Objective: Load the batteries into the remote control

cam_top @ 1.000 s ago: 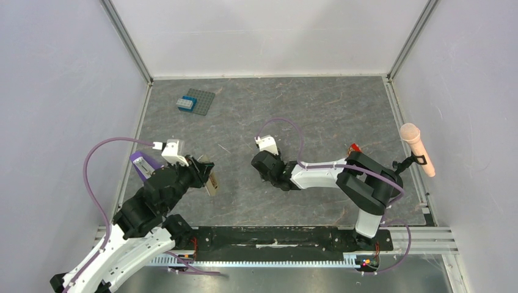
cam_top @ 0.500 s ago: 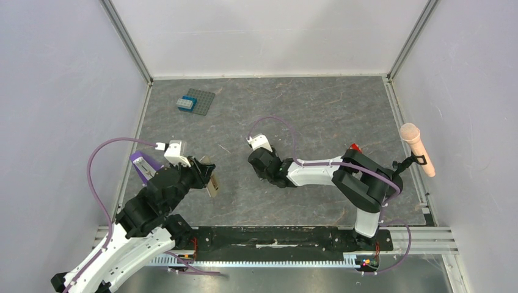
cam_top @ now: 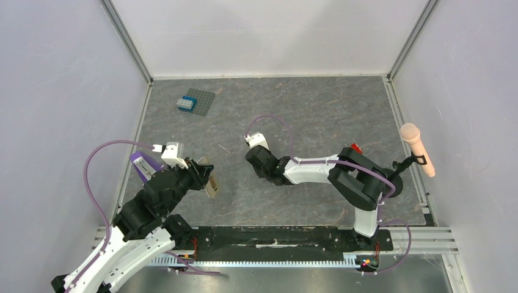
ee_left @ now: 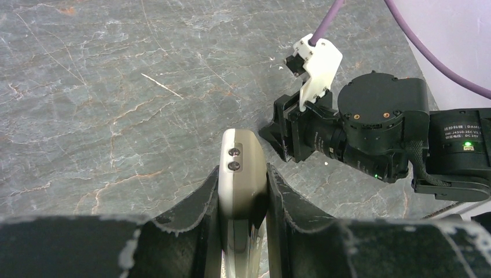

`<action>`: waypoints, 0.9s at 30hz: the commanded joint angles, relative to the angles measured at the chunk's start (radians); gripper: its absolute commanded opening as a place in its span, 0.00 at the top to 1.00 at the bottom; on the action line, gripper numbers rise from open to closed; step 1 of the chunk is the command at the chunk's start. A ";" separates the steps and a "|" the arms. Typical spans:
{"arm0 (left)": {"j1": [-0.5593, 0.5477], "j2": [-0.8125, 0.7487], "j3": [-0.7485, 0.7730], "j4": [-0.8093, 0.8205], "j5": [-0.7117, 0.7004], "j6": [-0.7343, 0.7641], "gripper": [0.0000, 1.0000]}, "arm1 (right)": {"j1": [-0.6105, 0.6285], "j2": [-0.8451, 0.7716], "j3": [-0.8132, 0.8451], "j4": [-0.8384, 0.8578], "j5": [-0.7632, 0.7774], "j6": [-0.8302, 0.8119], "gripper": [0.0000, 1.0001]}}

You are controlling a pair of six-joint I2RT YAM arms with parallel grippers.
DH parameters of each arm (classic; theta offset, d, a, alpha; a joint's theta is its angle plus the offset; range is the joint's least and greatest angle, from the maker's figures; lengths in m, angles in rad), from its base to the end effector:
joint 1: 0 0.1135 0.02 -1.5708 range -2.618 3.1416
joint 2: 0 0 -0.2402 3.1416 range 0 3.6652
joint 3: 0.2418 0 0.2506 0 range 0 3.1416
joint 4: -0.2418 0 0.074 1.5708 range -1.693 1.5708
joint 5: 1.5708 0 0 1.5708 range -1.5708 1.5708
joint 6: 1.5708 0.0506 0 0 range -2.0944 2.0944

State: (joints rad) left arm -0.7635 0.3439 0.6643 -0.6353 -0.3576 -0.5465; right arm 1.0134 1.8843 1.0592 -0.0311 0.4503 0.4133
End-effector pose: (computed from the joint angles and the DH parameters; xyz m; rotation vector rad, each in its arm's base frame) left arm 0.0999 -0.0711 0.2905 -0.0418 1.9037 -0.5643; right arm 0.2205 0.3122 0.1137 -0.4953 2.2710 0.1647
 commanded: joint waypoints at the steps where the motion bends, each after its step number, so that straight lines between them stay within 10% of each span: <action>1: 0.001 -0.013 -0.003 0.014 -0.008 -0.043 0.98 | -0.014 0.065 -0.044 -0.099 -0.115 0.093 0.62; 18: 0.001 -0.010 -0.018 0.013 0.020 -0.086 0.98 | -0.019 0.027 -0.091 -0.080 -0.116 0.106 0.90; 27: 0.001 0.002 -0.093 0.165 0.115 -0.202 0.98 | -0.018 -0.286 -0.178 0.043 -0.136 0.104 0.91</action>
State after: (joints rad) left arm -0.7635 0.3386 0.6090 -0.6094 -0.3080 -0.6491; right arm 0.9913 1.7767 0.9424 0.0101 0.3443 0.5232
